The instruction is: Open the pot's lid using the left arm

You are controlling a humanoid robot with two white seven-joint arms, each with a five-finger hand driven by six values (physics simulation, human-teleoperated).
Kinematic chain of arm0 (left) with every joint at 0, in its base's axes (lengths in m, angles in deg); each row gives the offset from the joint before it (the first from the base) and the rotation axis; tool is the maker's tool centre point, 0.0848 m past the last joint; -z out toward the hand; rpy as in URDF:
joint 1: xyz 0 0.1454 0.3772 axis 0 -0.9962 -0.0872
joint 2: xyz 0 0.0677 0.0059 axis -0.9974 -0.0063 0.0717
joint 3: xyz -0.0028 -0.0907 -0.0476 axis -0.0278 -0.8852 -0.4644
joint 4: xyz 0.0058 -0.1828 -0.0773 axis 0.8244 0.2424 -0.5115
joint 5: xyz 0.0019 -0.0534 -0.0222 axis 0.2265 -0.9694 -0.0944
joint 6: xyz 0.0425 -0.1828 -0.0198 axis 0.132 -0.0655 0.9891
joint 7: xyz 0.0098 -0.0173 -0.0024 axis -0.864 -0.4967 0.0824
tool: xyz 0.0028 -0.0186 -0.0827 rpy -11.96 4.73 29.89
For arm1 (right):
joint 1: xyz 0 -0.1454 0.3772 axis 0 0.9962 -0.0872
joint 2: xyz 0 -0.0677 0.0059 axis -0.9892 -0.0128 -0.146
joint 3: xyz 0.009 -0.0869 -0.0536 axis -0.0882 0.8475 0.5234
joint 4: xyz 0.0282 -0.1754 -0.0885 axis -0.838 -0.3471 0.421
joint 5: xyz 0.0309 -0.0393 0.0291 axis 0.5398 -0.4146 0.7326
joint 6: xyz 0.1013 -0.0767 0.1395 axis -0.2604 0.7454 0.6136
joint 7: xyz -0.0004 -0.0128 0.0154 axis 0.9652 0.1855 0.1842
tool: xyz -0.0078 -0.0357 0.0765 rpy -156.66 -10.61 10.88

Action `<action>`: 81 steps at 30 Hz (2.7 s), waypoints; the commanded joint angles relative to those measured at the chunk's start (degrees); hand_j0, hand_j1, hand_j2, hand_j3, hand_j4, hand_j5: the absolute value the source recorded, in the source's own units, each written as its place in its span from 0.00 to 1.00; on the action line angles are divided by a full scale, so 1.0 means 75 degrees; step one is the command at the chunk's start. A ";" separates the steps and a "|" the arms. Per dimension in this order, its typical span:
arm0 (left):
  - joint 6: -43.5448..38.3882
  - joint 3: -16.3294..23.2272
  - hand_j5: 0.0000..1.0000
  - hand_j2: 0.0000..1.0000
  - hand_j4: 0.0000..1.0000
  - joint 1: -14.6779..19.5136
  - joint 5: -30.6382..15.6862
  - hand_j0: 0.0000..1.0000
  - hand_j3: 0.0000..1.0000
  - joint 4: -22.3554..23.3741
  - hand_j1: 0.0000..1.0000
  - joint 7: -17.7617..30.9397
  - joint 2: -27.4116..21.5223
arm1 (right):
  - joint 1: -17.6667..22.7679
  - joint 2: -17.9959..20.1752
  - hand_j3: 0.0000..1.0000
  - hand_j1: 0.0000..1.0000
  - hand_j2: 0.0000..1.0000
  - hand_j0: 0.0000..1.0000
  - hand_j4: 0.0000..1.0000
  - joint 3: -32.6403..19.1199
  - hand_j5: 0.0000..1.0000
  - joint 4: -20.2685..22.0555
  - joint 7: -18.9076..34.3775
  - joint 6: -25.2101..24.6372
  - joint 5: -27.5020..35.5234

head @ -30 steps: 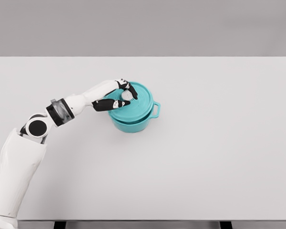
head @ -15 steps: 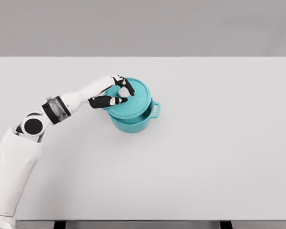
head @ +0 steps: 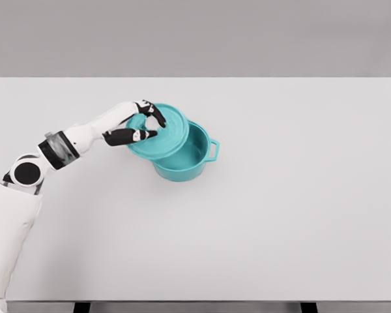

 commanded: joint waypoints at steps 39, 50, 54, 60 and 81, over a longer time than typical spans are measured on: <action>-0.0017 -0.1157 0.45 0.45 0.45 -0.0094 -0.0288 0.45 0.45 0.1349 0.45 -0.0005 -0.0931 | 0.0000 0.0000 1.00 1.00 1.00 1.00 1.00 0.0000 1.00 -0.0001 0.0001 -0.0011 0.0003; -0.0005 -0.1380 0.58 0.58 0.58 -0.0281 -0.0253 0.58 0.58 0.1513 0.58 -0.0005 -0.0931 | 0.0000 0.0000 1.00 1.00 1.00 1.00 1.00 0.0000 1.00 -0.0001 0.0001 0.0000 0.0003; 0.0006 -0.1368 0.73 0.73 0.73 -0.0293 -0.0194 0.73 0.73 0.1513 0.73 -0.0005 -0.0931 | 0.0000 0.0000 1.00 1.00 1.00 1.00 1.00 0.0000 1.00 -0.0001 0.0001 0.0000 0.0003; 0.0006 -0.1368 0.78 0.78 0.78 -0.0293 -0.0183 0.78 0.78 0.1513 0.78 -0.0005 -0.0931 | 0.0000 0.0000 1.00 1.00 1.00 1.00 1.00 0.0000 1.00 -0.0001 0.0001 0.0000 0.0003; 0.0100 -0.2282 1.00 1.00 1.00 -0.0492 -0.0265 1.00 1.00 0.1490 1.00 -0.0005 -0.1599 | 0.0000 0.0000 1.00 1.00 1.00 1.00 1.00 0.0000 1.00 -0.0001 0.0001 0.0000 0.0003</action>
